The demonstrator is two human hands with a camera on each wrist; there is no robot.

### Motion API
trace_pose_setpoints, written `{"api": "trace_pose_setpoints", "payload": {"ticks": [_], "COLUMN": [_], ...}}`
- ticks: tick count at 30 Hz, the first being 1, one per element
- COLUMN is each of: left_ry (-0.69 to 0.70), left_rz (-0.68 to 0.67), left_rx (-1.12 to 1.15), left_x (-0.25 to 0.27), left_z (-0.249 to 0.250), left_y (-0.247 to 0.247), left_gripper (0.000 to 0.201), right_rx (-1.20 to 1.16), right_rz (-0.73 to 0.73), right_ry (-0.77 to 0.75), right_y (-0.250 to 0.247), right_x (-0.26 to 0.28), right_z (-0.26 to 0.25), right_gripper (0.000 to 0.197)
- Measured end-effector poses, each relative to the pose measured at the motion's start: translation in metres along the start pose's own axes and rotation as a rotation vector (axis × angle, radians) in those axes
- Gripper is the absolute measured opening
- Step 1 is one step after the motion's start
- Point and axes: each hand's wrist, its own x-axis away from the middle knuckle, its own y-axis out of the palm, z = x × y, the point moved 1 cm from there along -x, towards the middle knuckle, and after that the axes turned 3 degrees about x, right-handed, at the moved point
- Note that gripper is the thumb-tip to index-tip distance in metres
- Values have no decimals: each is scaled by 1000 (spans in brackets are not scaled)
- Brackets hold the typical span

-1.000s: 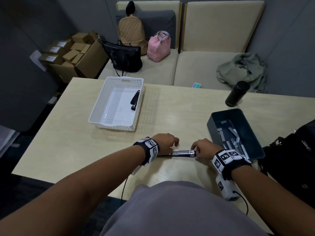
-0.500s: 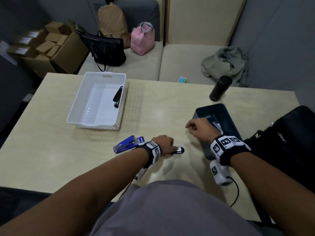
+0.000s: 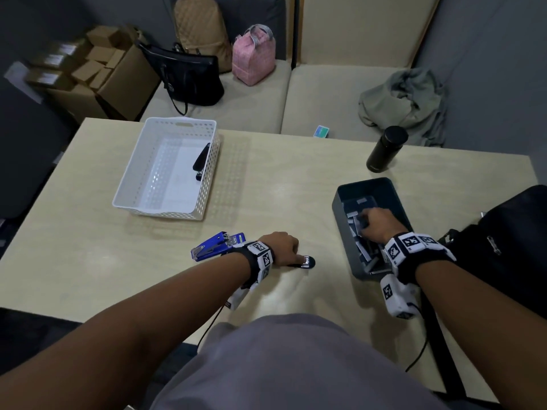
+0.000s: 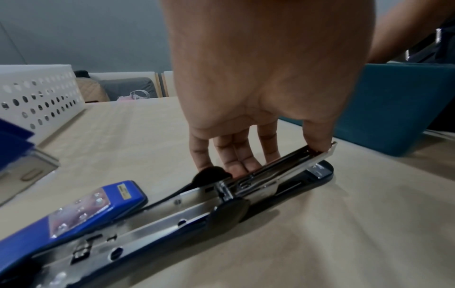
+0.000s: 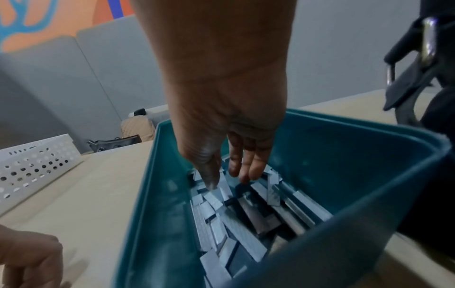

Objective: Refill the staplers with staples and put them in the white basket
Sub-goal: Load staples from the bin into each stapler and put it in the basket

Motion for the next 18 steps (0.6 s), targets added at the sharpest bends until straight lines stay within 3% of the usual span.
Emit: {"api": "trace_pose_setpoints", "payload": {"ticks": [10,13,18], "left_ry": [-43,-41,-48], "left_rz": [17,6,23], "left_rx": [-17,-11,20], "left_x": [7,9,8], "left_z": [5,3,1], "left_y": [3,6,8], "left_gripper": [52,49,36], "right_rx": [26,54,317], "right_rz": [109,166,136], "right_ry": [124,52,-78], "right_y": [16,17,21], "right_x": [-13,-19,-21], "right_z": [-10,-13,-16], "right_gripper": [37,39,38]}}
